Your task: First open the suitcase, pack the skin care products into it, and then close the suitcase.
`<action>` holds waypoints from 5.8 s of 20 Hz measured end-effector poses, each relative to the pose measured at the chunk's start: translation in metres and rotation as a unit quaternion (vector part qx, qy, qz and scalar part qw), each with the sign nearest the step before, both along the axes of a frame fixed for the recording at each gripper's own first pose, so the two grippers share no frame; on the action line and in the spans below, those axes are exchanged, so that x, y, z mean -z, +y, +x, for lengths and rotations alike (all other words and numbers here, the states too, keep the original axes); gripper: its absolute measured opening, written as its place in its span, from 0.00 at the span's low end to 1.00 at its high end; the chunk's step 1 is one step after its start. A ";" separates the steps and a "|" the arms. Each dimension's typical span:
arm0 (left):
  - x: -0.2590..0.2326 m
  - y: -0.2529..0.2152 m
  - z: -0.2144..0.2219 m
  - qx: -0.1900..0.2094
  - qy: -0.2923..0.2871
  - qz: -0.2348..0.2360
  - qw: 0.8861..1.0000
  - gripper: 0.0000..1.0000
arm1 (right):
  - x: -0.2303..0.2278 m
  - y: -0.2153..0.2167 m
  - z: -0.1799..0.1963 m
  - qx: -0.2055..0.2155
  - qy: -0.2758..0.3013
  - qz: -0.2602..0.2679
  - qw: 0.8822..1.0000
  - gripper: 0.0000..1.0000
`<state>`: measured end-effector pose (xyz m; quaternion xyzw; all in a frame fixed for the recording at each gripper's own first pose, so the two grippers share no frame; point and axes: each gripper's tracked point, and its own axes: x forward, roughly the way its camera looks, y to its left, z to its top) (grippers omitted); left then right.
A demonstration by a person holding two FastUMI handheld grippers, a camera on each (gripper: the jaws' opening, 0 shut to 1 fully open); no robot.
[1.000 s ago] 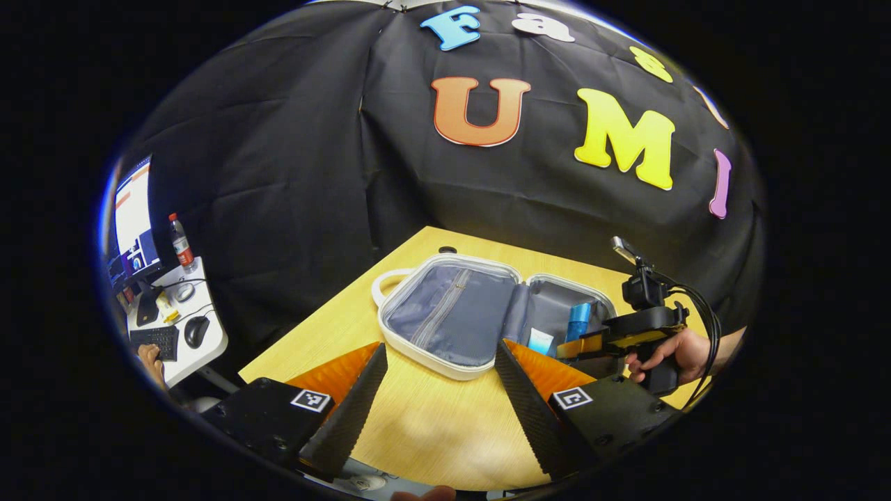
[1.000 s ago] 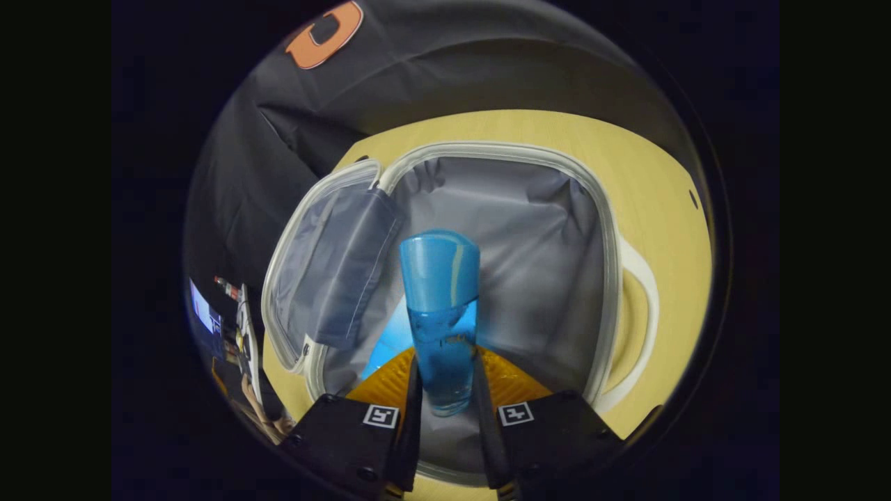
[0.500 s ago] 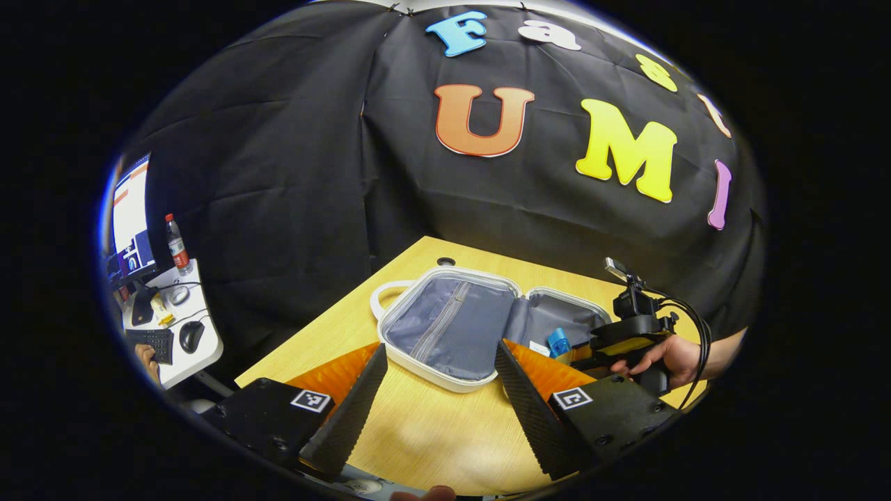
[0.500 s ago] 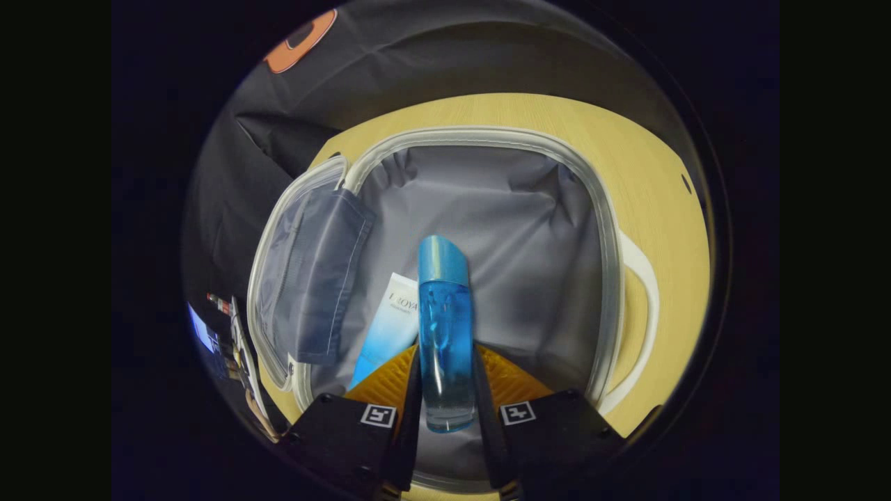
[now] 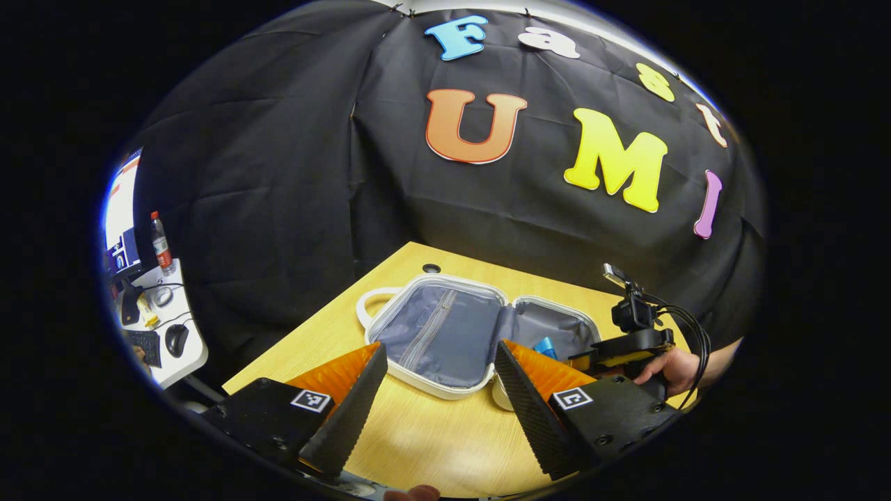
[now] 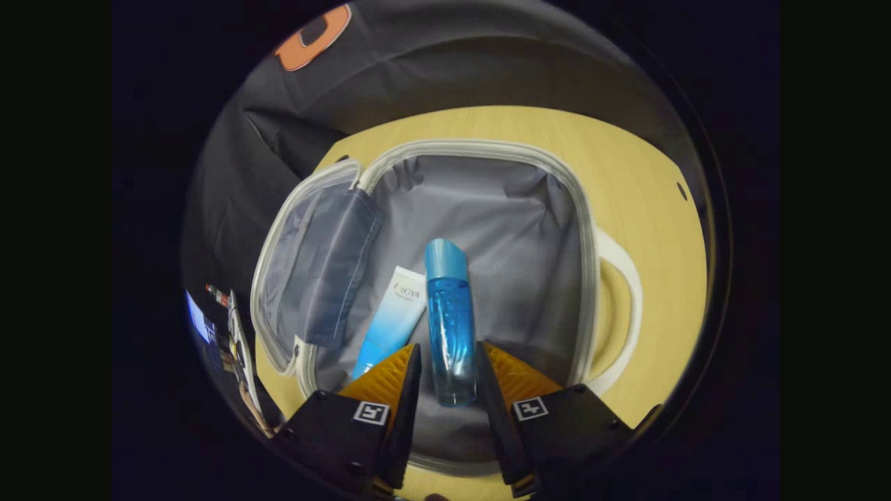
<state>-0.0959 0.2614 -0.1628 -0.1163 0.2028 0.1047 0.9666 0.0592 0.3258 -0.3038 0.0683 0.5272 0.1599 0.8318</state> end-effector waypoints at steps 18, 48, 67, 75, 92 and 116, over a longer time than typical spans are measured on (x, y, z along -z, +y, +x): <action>0.049 0.125 0.060 0.020 -0.045 -0.139 0.989 0.98 | -0.188 -0.105 -0.055 -0.093 -0.300 -0.021 0.949 0.75; 0.055 0.133 0.191 0.016 -0.043 -0.347 0.937 0.05 | -0.181 -0.160 -0.069 -0.042 -0.304 -0.052 0.950 0.75; -0.031 -0.253 0.169 0.241 -0.075 0.037 0.967 0.05 | -0.230 -0.333 -0.137 0.099 -0.394 -0.107 0.908 0.77; 0.053 -0.324 0.167 0.274 -0.014 0.060 0.960 0.05 | -0.198 -0.404 -0.173 0.153 -0.332 -0.149 0.919 0.80; 0.053 -0.362 0.165 0.243 -0.015 0.073 0.967 1.00 | -0.206 -0.405 -0.142 0.138 -0.336 -0.137 0.922 0.79; -0.236 -0.248 0.123 0.088 -0.234 0.093 0.964 1.00 | -0.414 -0.321 -0.025 0.190 -0.578 -0.069 0.791 0.80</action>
